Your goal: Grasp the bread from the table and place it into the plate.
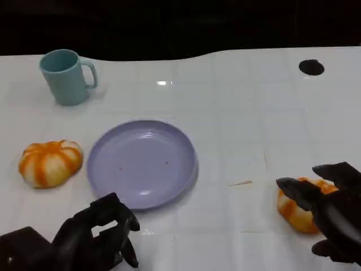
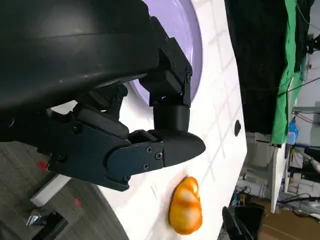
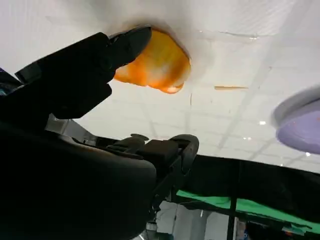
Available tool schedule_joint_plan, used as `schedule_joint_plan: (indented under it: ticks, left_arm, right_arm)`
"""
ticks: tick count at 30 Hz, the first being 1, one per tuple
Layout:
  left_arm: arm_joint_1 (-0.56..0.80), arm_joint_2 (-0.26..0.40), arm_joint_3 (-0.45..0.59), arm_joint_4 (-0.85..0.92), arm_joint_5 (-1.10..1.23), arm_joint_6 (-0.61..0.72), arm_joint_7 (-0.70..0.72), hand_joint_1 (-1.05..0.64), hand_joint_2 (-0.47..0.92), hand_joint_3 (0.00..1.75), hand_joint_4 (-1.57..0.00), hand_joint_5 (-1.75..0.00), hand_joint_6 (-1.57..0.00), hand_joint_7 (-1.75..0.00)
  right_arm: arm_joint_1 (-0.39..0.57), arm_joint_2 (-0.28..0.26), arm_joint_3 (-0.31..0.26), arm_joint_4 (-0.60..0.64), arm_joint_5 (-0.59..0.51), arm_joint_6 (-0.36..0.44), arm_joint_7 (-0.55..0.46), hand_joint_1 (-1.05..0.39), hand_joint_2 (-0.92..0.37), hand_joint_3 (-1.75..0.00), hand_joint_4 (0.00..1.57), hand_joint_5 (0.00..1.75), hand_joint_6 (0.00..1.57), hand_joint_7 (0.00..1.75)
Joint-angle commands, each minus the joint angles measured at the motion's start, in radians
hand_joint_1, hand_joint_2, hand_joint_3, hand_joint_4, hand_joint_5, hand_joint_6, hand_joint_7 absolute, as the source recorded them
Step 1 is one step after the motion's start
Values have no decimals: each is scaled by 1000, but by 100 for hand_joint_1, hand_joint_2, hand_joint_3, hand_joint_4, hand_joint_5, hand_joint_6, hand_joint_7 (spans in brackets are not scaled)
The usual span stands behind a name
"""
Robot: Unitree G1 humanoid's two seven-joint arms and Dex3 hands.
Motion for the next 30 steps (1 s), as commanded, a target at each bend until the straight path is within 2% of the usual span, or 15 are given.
schedule_joint_plan:
  ticks: [1,11,20,30]
  left_arm:
    - [6,6,6,-5,-6,-5,5,-70,92,61,-79,-175,-62,-160]
    - [5,13,4,-2,-2,-12,-1,-70,92,62,-80,-175,-62,-160]
    - [7,11,4,3,-13,-24,-11,-70,92,61,-80,-175,-62,-159]
    - [10,9,-2,-5,-11,-23,-8,-71,92,61,-80,-175,-63,-158]
  right_arm:
    - [-34,-26,3,36,2,21,28,-34,-69,-1,0,43,32,0]
    - [-123,-53,46,183,-12,40,28,-34,-73,-1,0,40,30,0]
    - [-177,-58,77,287,26,47,12,-33,-75,-1,2,38,28,0]
    - [-246,-42,108,378,76,76,30,-33,-78,-1,1,34,27,0]
